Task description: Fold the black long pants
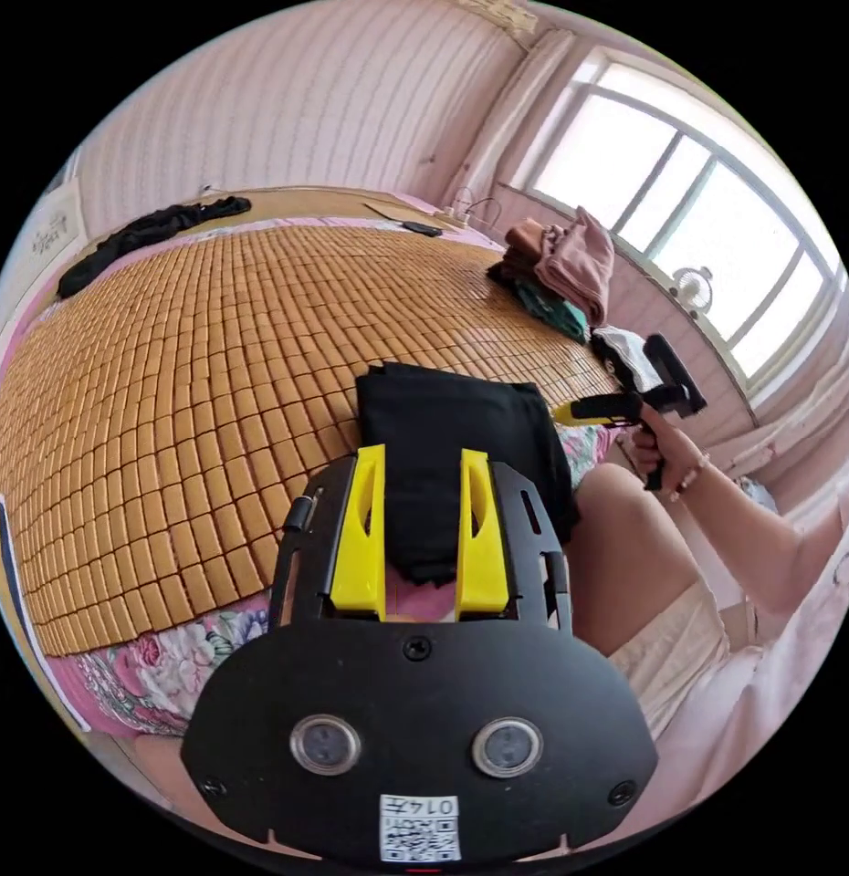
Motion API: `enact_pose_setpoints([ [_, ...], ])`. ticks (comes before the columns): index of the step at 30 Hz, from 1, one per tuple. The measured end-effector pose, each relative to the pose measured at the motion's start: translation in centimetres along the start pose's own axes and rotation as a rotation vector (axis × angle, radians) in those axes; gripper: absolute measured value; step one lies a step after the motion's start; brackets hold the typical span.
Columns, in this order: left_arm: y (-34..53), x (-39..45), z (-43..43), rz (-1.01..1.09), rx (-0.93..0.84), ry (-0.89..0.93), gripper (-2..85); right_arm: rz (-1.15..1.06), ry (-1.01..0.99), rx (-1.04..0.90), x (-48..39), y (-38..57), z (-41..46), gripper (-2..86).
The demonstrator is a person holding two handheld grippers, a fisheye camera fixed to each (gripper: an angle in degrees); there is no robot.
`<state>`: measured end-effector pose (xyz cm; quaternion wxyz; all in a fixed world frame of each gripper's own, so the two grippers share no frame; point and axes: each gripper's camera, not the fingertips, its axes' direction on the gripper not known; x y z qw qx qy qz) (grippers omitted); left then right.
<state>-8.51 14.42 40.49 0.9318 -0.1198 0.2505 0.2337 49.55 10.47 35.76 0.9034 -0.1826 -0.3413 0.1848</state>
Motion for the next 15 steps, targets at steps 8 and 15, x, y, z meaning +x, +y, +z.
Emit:
enact_pose_setpoints([
  [8, -0.7, -1.5, 2.1, 0.003, -0.139, 0.055, 3.4, -0.002, -0.057, -0.045, 1.0, -0.3, 2.3, 10.9],
  [15, -0.3, -1.1, 0.8, 0.162, -0.003, 0.021, 3.3, 0.012, -0.086, -0.034, 1.8, -0.5, 3.1, 10.4],
])
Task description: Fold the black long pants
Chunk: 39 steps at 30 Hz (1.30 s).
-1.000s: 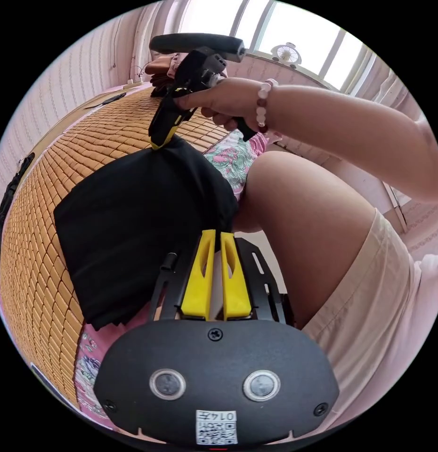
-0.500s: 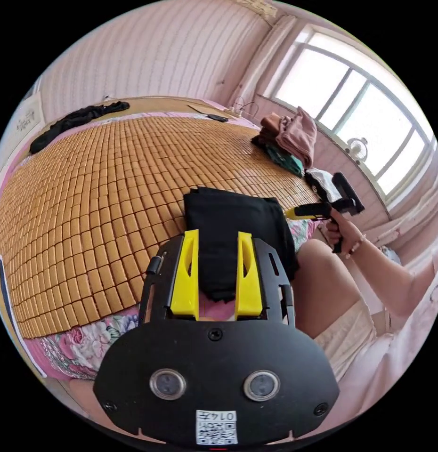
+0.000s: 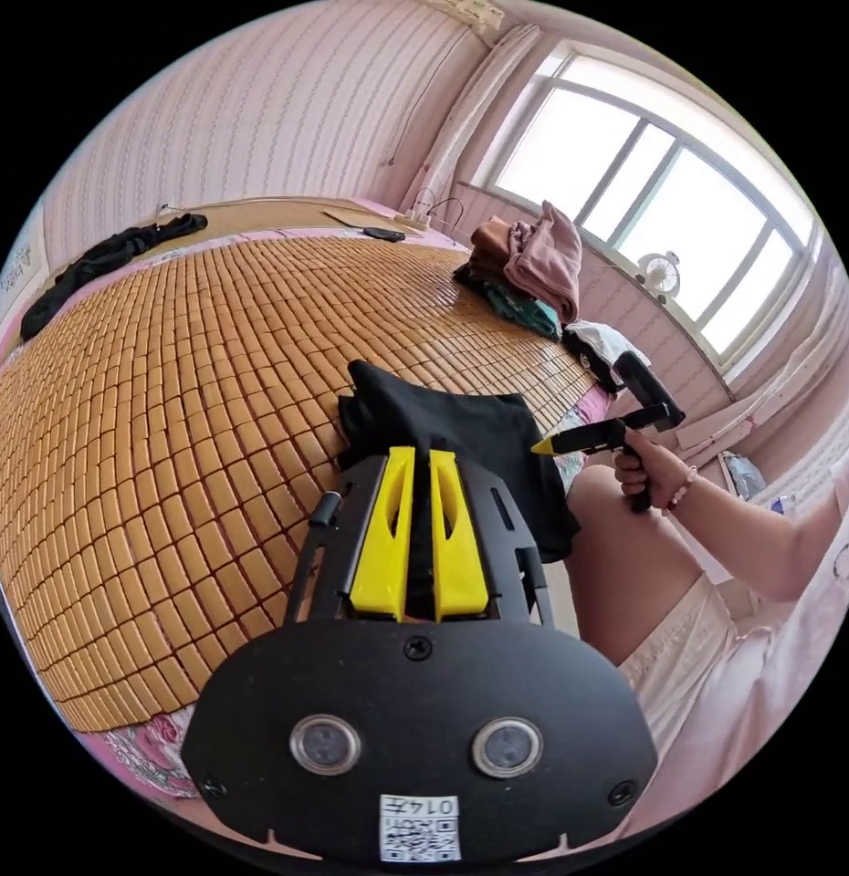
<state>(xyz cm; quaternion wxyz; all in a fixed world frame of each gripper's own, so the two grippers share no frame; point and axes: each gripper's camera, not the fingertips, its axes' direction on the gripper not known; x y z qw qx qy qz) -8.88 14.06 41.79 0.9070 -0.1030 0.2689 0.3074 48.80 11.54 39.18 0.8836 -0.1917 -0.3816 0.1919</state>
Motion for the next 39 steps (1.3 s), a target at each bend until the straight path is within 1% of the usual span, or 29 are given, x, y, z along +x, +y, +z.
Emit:
enact_pose_setpoints([
  [1, 0.4, -1.1, 1.5, -0.048, -0.105, -0.037, 4.3, 0.001, -0.001, 0.002, 0.0, 0.0, 0.2, 10.4],
  [2, 0.8, -2.3, 2.3, -0.137, -0.166, -0.034, 5.8, 0.001, -0.001, 0.002, 0.0, 0.0, 0.3, 10.4],
  [4, 1.2, -2.9, 1.3, -0.162, -0.132, 0.022, 8.0, 0.000, -0.004, -0.001, 0.0, 0.0, 0.6, 10.9],
  [7, 1.5, -2.7, -0.7, -0.135, -0.099, -0.051, 10.8, -0.009, -0.003, -0.003, -0.1, 0.1, 1.2, 11.1],
  [9, 2.1, -3.0, -0.6, -0.140, -0.126, -0.036, 13.5, -0.009, -0.012, -0.005, 0.0, 0.1, 1.7, 10.7],
  [11, 3.0, -3.6, 1.0, -0.165, -0.252, 0.059, 14.9, -0.001, -0.027, -0.005, 0.2, 0.3, 2.1, 9.5],
  [12, 3.2, -3.5, 0.9, -0.164, -0.237, 0.050, 15.0, 0.013, -0.035, -0.007, 0.4, 0.4, 2.4, 8.6],
  [15, 4.7, -3.3, 0.5, -0.164, -0.197, -0.020, 12.1, 0.042, -0.111, -0.025, 1.3, 0.6, 3.3, 6.9],
  [16, 5.3, -3.4, 0.5, -0.175, -0.193, -0.010, 9.8, 0.040, -0.178, -0.048, 1.5, 0.7, 3.7, 6.0],
  [18, 6.2, -3.8, -0.1, -0.182, -0.181, 0.002, 7.7, 0.029, -0.239, -0.041, 1.4, 1.2, 3.9, 4.6],
  [19, 6.7, -4.3, -0.7, -0.197, -0.167, 0.030, 5.4, -0.001, -0.264, -0.031, 0.7, 1.6, 3.8, 4.1],
  [21, 7.8, -5.0, -1.2, -0.237, -0.182, 0.083, 3.3, -0.054, -0.290, -0.012, -1.0, 2.3, 3.5, 3.5],
  [23, 9.8, -5.8, -2.2, -0.283, -0.135, 0.120, 2.1, -0.110, -0.282, -0.016, -3.4, 2.8, 3.1, 3.0],
  [26, 12.8, -6.3, -4.6, -0.349, -0.036, 0.149, 1.4, -0.264, -0.250, -0.072, -9.8, 2.9, 2.4, 2.6],
  [27, 13.5, -6.2, -5.2, -0.359, -0.013, 0.150, 1.2, -0.354, -0.208, -0.098, -13.3, 3.0, 2.1, 2.5],
  [28, 14.8, -6.1, -6.6, -0.383, 0.040, 0.152, 1.0, -0.455, -0.162, -0.126, -17.1, 3.0, 2.0, 2.3],
  [29, 16.3, -6.0, -8.2, -0.406, 0.100, 0.164, 0.7, -0.507, -0.141, -0.141, -19.1, 3.1, 2.0, 2.3],
  [30, 17.0, -6.0, -9.0, -0.420, 0.130, 0.173, 0.7, -0.615, -0.107, -0.171, -23.2, 3.4, 2.1, 2.2],
  [31, 18.6, -6.1, -10.8, -0.455, 0.193, 0.192, 0.5, -0.724, -0.083, -0.199, -27.5, 3.8, 2.5, 2.1],
  [32, 20.3, -6.2, -12.7, -0.491, 0.253, 0.207, 0.3, -0.777, -0.074, -0.218, -29.6, 4.1, 2.8, 2.1],
  [34, 23.0, -6.4, -15.7, -0.548, 0.337, 0.214, 0.2, -0.979, -0.047, -0.305, -38.1, 5.5, 4.9, 1.9],
  [35, 25.0, -6.5, -18.0, -0.579, 0.405, 0.194, 0.2, -1.023, -0.040, -0.329, -40.1, 6.0, 5.6, 1.9],
  [36, 26.1, -6.5, -19.3, -0.593, 0.442, 0.175, 0.2, -1.113, -0.023, -0.374, -44.3, 7.1, 7.0, 1.8],
  [37, 28.3, -6.6, -21.9, -0.629, 0.524, 0.136, 0.2, -1.203, -0.010, -0.411, -48.4, 8.5, 8.5, 1.7],
  [38, 30.7, -6.7, -24.6, -0.664, 0.612, 0.094, 0.3, -1.249, -0.009, -0.424, -50.4, 9.3, 9.1, 1.7],
  [39, 31.9, -6.7, -26.1, -0.679, 0.658, 0.066, 0.3, -1.338, -0.019, -0.449, -54.3, 10.9, 10.4, 1.7],
])
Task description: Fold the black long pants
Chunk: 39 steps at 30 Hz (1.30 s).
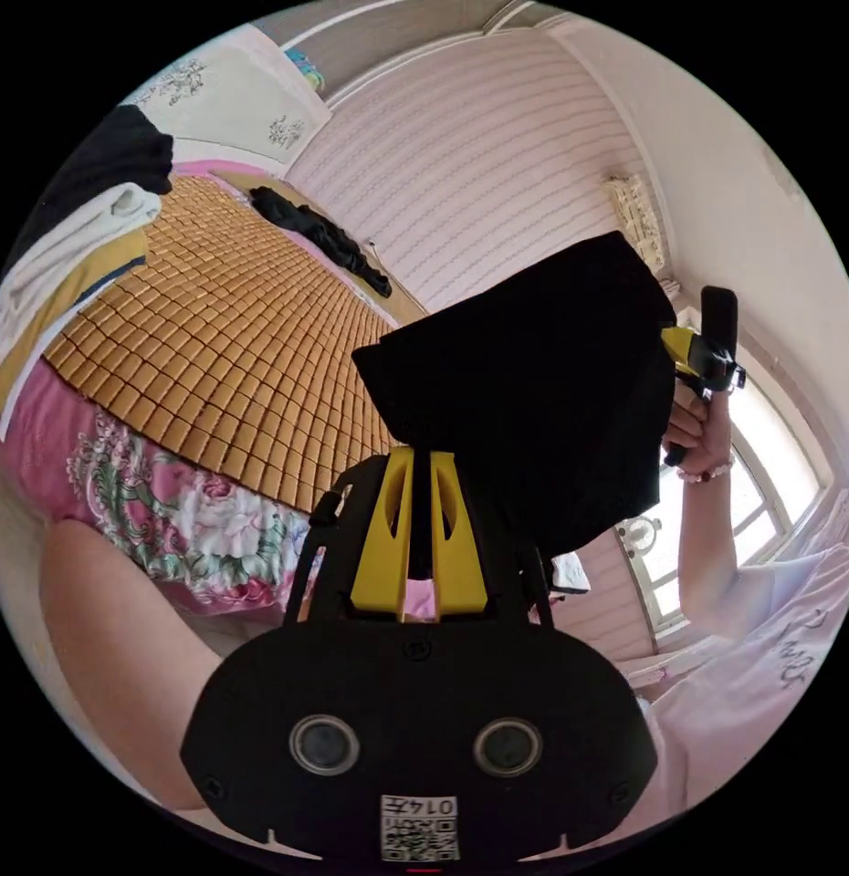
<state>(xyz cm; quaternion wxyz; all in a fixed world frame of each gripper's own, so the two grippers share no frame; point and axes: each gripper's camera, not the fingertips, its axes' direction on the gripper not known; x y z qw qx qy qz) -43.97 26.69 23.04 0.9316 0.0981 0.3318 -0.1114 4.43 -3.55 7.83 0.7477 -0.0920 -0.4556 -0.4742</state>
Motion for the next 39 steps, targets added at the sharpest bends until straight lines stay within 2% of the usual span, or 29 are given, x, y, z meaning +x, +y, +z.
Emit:
enact_pose_setpoints([
  [5, -0.7, -1.7, -17.1, -0.027, 0.486, -0.175, 0.7, -0.258, -0.089, 0.005, -6.1, -13.5, 1.7, 1.9],
  [8, -2.0, -2.8, -22.9, -0.030, 0.628, -0.298, 1.2, -0.261, -0.085, 0.005, -5.2, -21.8, 3.3, 2.1],
  [11, -4.7, -6.0, -24.8, -0.107, 0.650, -0.322, 2.0, -0.202, -0.076, -0.028, -1.4, -30.3, 7.5, 2.7],
  [13, -6.2, -8.3, -24.1, -0.135, 0.626, -0.397, 2.7, -0.055, 0.032, -0.088, 2.8, -35.8, 13.1, 3.5],
  [16, -7.5, -13.7, -21.4, -0.302, 0.501, -0.522, 3.7, 0.229, 0.224, -0.187, 7.9, -37.4, 20.4, 4.1],
  [17, -7.2, -15.2, -21.0, -0.355, 0.481, -0.517, 4.2, 0.244, 0.221, -0.194, 8.3, -37.1, 21.4, 4.0],
  [20, -5.4, -14.7, -21.5, -0.255, 0.531, -0.497, 4.9, 0.200, 0.132, -0.213, 9.1, -34.9, 24.9, 5.7],
  [22, -4.0, -13.4, -21.9, -0.191, 0.515, -0.561, 5.0, 0.141, 0.096, -0.225, 9.8, -32.0, 24.9, 5.3],
  [26, 1.1, -9.6, -22.9, -0.114, 0.476, -0.704, 4.0, 0.235, -0.015, -0.074, 11.8, -23.6, 20.3, 5.9],
  [31, 5.3, -1.3, -20.5, 0.147, 0.345, -0.799, -0.4, 0.436, 0.095, -0.019, 11.9, -2.7, 12.5, 6.6],
  [35, 5.9, 6.4, -14.2, 0.401, 0.202, -0.671, -0.6, 0.697, 0.114, 0.123, 10.2, 13.9, 6.0, 6.9],
  [39, 6.0, 13.3, -7.0, 0.596, 0.105, -0.476, 1.4, 1.004, 0.242, 0.422, 3.9, 32.5, -0.7, 6.4],
])
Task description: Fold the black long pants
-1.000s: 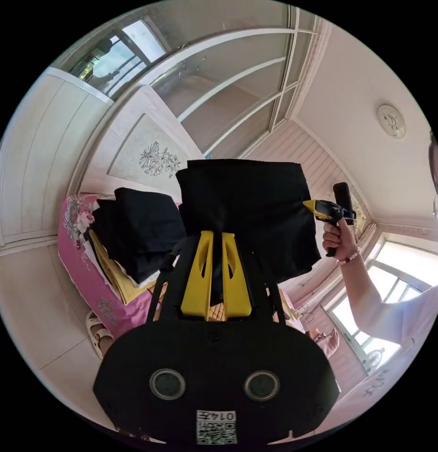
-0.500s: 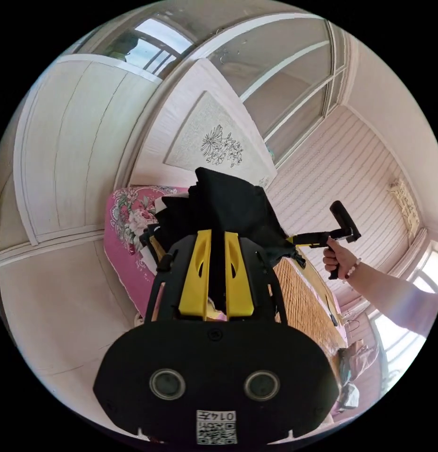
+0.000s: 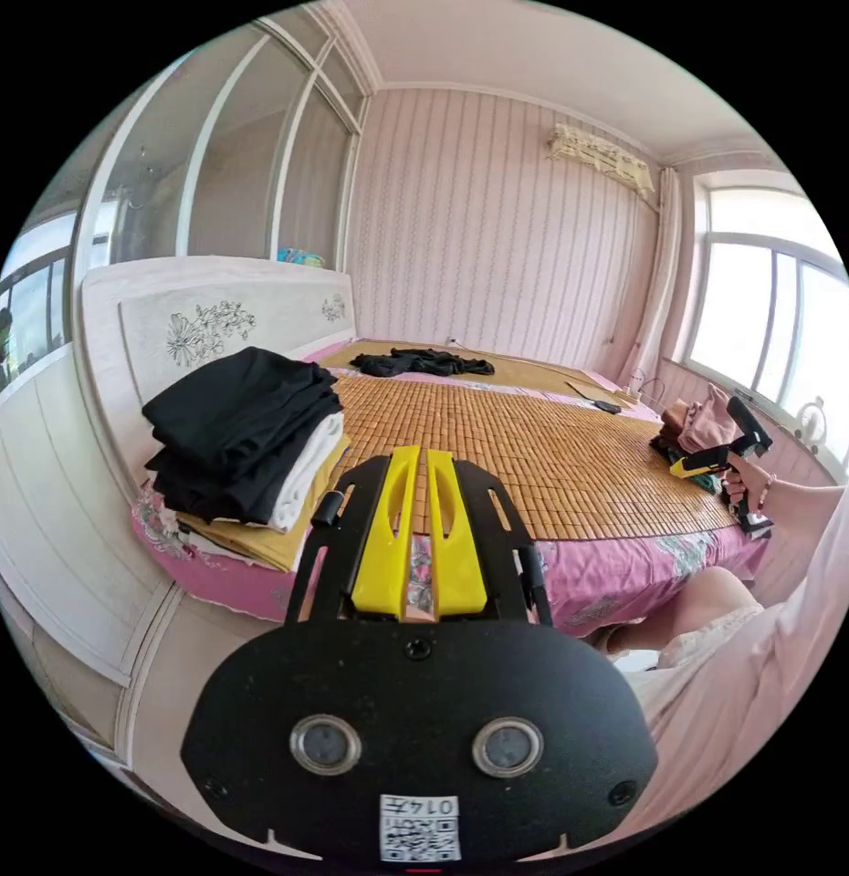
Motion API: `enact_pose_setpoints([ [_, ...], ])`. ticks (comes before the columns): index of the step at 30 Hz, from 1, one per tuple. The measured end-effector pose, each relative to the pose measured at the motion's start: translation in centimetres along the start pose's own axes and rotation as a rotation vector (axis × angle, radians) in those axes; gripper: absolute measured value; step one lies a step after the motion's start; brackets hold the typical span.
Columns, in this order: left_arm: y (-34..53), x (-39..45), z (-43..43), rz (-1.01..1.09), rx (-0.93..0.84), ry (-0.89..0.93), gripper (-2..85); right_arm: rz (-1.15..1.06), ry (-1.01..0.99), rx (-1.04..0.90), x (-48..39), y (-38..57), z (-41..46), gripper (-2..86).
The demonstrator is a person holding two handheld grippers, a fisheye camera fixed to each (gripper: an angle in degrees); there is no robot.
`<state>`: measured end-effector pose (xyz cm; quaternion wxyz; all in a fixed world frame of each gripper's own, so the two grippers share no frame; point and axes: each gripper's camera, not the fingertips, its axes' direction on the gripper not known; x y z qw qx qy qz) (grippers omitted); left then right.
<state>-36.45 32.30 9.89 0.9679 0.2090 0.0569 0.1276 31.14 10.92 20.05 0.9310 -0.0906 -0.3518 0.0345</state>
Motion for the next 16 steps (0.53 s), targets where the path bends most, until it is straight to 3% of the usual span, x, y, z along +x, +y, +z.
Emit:
enact_pose_setpoints([
  [4, -4.7, 11.4, 4.7, 0.217, -0.027, 0.267, 5.6, 0.248, 0.138, 0.196, 8.5, 11.3, -7.8, 6.1],
  [7, -7.7, 19.7, 7.7, 0.333, -0.054, 0.451, 6.2, 0.371, 0.249, 0.238, 12.8, 17.1, -10.5, 5.4],
  [11, -11.4, 31.0, 11.1, 0.503, -0.077, 0.625, 6.4, 0.427, 0.359, 0.315, 16.1, 19.1, -13.7, 4.7],
  [16, -14.8, 43.0, 16.5, 0.709, -0.131, 0.743, 7.4, 0.422, 0.619, 0.475, 19.7, 14.4, -19.3, 6.6],
])
